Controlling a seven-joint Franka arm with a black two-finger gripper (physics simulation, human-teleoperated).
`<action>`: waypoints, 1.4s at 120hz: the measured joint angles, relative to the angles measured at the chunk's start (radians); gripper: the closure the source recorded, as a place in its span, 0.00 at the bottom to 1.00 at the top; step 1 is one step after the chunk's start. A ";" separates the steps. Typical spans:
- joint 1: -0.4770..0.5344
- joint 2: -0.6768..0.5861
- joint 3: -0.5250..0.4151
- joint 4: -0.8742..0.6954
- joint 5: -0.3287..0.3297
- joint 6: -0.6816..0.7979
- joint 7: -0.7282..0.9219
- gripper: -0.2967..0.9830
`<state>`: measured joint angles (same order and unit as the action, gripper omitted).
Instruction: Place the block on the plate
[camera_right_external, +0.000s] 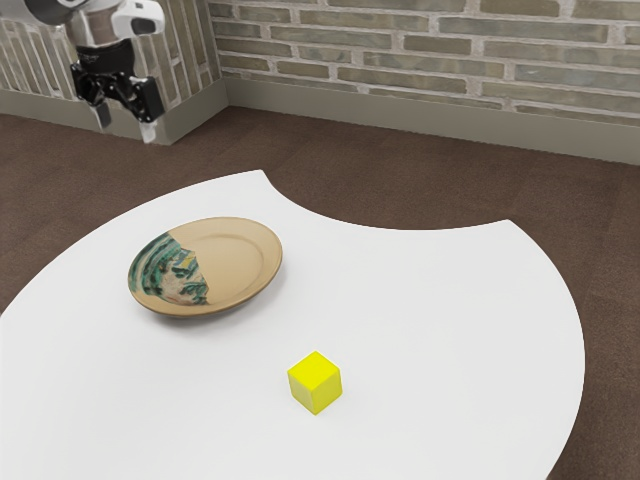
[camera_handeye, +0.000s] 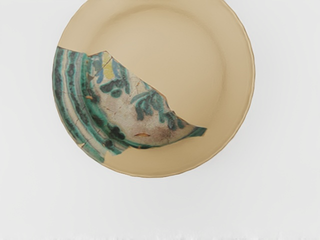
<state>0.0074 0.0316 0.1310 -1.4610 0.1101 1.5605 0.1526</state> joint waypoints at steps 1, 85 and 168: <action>0.000 0.000 -0.001 0.002 0.000 -0.003 0.001 0.23; -0.290 -0.004 -0.019 -0.497 -0.055 0.380 -0.084 0.23; -0.460 0.079 -0.012 -0.652 -0.097 0.636 -0.259 0.23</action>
<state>-0.4524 0.1109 0.1191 -2.1125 0.0128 2.1960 -0.1065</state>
